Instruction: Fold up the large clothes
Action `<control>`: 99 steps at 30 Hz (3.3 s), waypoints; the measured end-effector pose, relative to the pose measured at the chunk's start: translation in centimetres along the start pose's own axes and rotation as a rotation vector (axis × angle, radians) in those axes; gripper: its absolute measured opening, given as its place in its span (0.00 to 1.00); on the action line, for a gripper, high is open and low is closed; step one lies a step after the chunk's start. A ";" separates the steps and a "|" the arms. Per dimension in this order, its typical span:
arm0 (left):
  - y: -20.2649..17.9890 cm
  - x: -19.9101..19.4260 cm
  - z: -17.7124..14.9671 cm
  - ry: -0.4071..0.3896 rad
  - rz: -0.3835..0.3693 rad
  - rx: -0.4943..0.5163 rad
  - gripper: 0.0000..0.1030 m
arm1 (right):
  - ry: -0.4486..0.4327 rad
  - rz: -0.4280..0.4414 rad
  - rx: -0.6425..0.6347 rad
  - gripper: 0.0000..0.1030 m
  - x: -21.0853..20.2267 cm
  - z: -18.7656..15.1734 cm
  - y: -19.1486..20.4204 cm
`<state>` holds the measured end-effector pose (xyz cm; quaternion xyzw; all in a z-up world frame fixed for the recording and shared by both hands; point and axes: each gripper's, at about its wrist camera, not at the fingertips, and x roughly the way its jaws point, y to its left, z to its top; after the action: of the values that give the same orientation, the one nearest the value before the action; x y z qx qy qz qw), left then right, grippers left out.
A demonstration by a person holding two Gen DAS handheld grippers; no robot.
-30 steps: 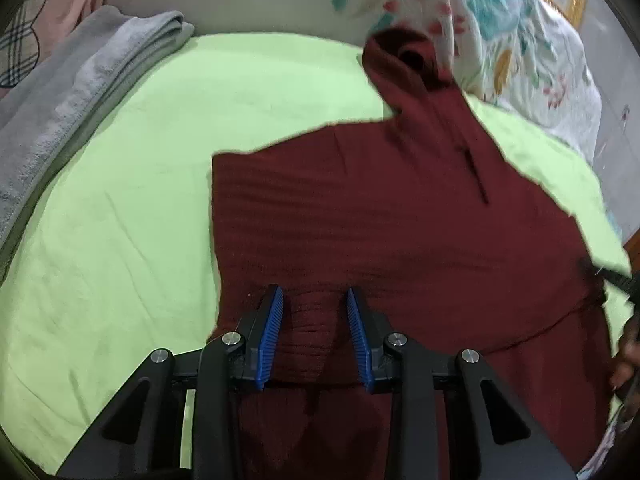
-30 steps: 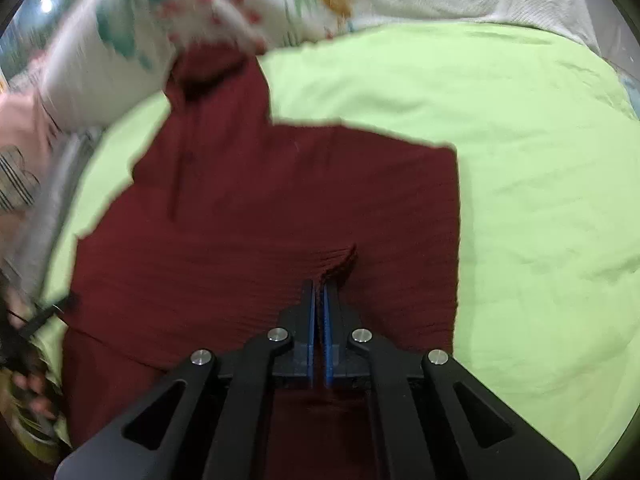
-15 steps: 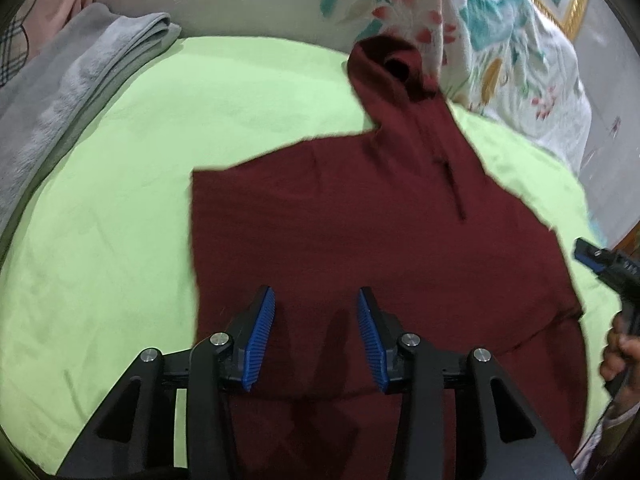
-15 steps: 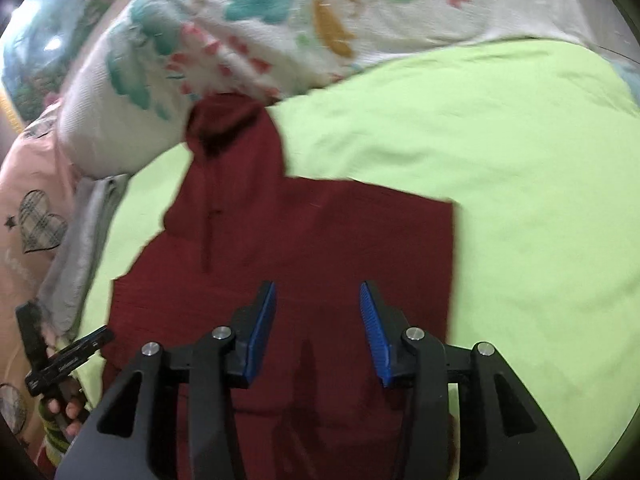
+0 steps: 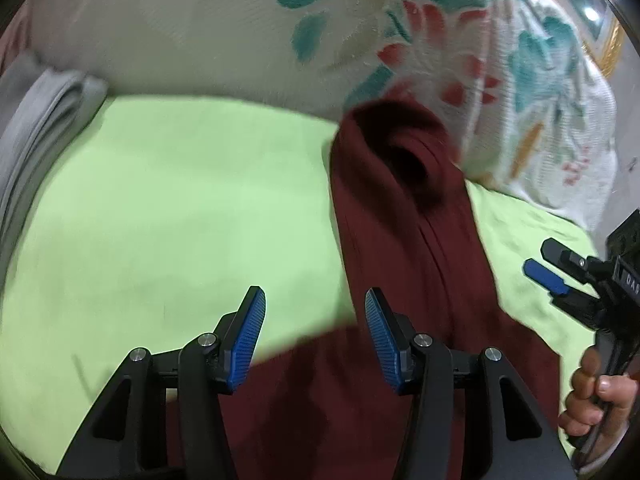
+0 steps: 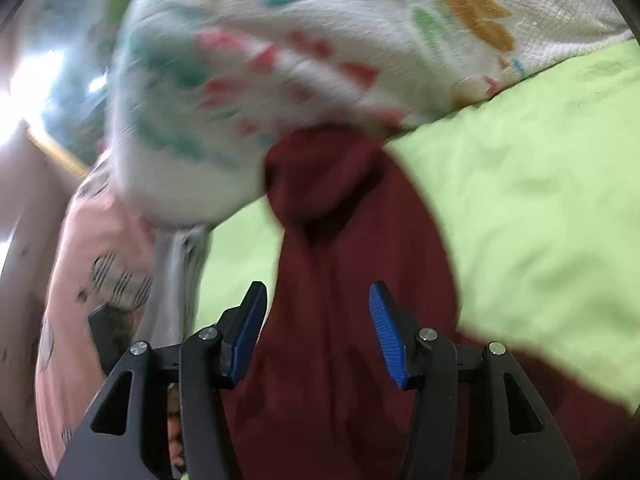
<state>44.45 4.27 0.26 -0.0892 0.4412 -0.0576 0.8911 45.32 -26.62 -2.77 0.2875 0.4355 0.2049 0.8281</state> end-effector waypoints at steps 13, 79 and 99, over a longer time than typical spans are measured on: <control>-0.9 11.3 10.0 0.028 -0.014 0.057 0.51 | 0.071 -0.312 -0.441 0.53 11.4 6.4 2.3; 0.0 -5.0 -18.9 0.230 -0.505 -0.069 0.04 | 0.108 -0.018 0.091 0.13 -9.3 -20.8 -1.8; 2.0 -7.0 -20.3 0.036 -0.439 -0.036 0.03 | 0.001 0.016 0.091 0.08 -11.4 -21.5 -3.5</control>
<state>24.09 5.25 -6.83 -0.1979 0.4282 -0.2438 0.8474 21.52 -29.54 -7.97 0.3281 0.4427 0.1915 0.8122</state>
